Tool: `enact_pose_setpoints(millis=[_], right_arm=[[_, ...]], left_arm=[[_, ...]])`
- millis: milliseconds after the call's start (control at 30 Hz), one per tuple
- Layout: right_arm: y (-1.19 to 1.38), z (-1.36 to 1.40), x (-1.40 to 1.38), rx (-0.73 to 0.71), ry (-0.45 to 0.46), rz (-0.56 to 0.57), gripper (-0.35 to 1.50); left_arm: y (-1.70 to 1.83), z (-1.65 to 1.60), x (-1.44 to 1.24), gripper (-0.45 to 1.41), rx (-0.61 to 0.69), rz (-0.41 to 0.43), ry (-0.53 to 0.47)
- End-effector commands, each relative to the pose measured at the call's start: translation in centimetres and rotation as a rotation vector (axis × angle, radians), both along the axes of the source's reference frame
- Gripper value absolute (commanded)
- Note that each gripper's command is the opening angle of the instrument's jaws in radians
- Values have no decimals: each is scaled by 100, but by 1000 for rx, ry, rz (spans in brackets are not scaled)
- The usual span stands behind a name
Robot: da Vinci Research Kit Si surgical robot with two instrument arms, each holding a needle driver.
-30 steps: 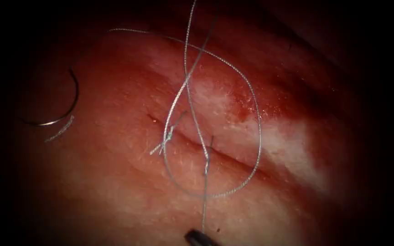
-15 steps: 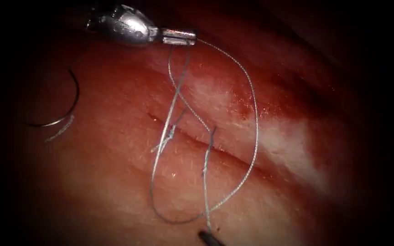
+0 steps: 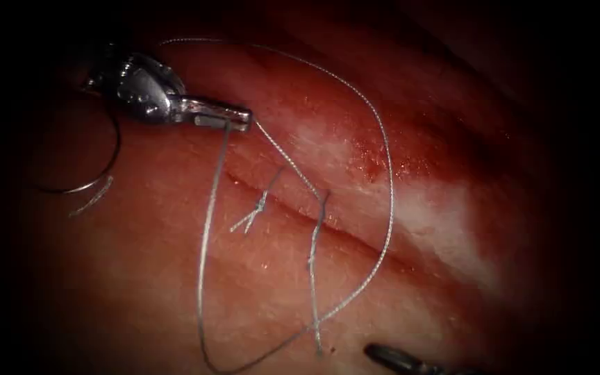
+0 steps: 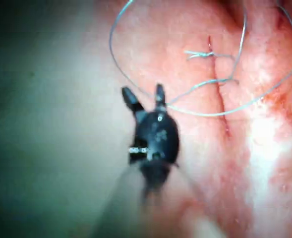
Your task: Wound Closure
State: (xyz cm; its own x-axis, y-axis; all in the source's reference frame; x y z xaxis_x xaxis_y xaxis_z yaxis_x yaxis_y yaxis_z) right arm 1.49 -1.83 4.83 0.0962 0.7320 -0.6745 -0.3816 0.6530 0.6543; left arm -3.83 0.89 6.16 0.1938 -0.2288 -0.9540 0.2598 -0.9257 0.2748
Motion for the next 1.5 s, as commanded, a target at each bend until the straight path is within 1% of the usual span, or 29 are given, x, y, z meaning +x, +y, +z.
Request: enact_pose_setpoints(millis=[33, 67, 100, 167, 200, 233, 267, 300, 333, 367, 433, 467, 533, 567, 600, 700, 733, 800, 933, 967, 1133, 1200, 1233, 1300, 1333, 1367, 1400, 1433, 1500], right_arm=[[9, 9, 8, -3, 2, 1, -28], [18, 14, 10, -2, 8, 0, -35], [34, 27, 18, 10, 8, -15, -35], [47, 41, 26, 14, 3, -38, -35], [58, 59, 37, 12, -3, -58, -35], [58, 59, 37, 12, -3, -58, -35], [68, 82, 55, -2, 2, -71, -35], [68, 82, 55, -2, 2, -71, -35], [71, 88, 60, -6, 5, -76, -35], [77, 101, 71, -19, 7, -83, -35], [81, 107, 76, -16, 8, -87, -35], [92, 129, 90, -17, 1, -87, -35], [95, 134, 94, -22, -5, -85, -35], [102, 150, 103, -27, -11, -80, -35], [104, 156, 107, -20, -14, -72, -35], [116, 191, 127, -7, -25, -33, -35], [116, 191, 127, -7, -25, -33, -35], [119, 209, 139, 4, 0, 10, -35], [125, 221, 147, 14, 32, 52, -35], [131, 223, 149, 19, 75, 86, -35], [150, 223, 156, 34, 188, 171, -35], [153, 222, 156, 40, 205, 183, -35], [160, 220, 155, 42, 238, 203, -35], [163, 219, 154, 45, 250, 210, -35], [172, 214, 151, 62, 304, 240, -35], [172, 214, 151, 62, 304, 240, -35], [175, 212, 150, 67, 328, 253, -35], [181, 204, 149, 82, 391, 285, -35], [183, 199, 147, 88, 422, 298, -35]], left_arm=[[-2, 5, -6, -45, -1, 2, -1], [-3, 4, -7, -45, 0, 3, -6], [-4, 3, -9, -45, 1, 1, -18], [-6, 0, -11, -45, 2, -7, -27], [-9, -2, -14, -45, 3, -14, -37], [-9, -2, -14, -45, 3, -14, -37], [-18, -8, -21, -45, 2, -13, -42], [-18, -8, -21, -45, 2, -13, -42], [-22, -11, -23, -45, 2, -11, -44], [-28, -16, -28, -45, 2, -9, -46], [-32, -19, -30, -45, 2, -7, -48], [-40, -26, -35, -45, 1, -2, -53], [-44, -28, -36, -45, 0, 2, -56], [-49, -29, -38, -45, -2, 9, -62], [-54, -30, -40, -45, -3, 14, -68], [-72, -24, -45, -45, 14, 29, -89], [-72, -24, -45, -45, 14, 29, -89], [-83, -18, -47, -45, 34, 35, -101], [-93, -14, -47, -45, 81, 30, -123], [-94, -14, -45, -45, 110, 29, -131], [-97, -16, -36, -45, 196, 3, -155], [-97, -16, -35, -45, 220, -6, -146], [-98, -17, -33, -45, 244, -23, -128], [-98, -17, -32, -45, 261, -30, -116], [-97, -17, -29, -45, 305, -65, -85], [-97, -17, -29, -45, 305, -65, -85], [-96, -16, -28, -45, 317, -75, -74], [-94, -14, -28, -45, 348, -119, -40], [-90, -12, -27, -45, 383, -167, -17]])
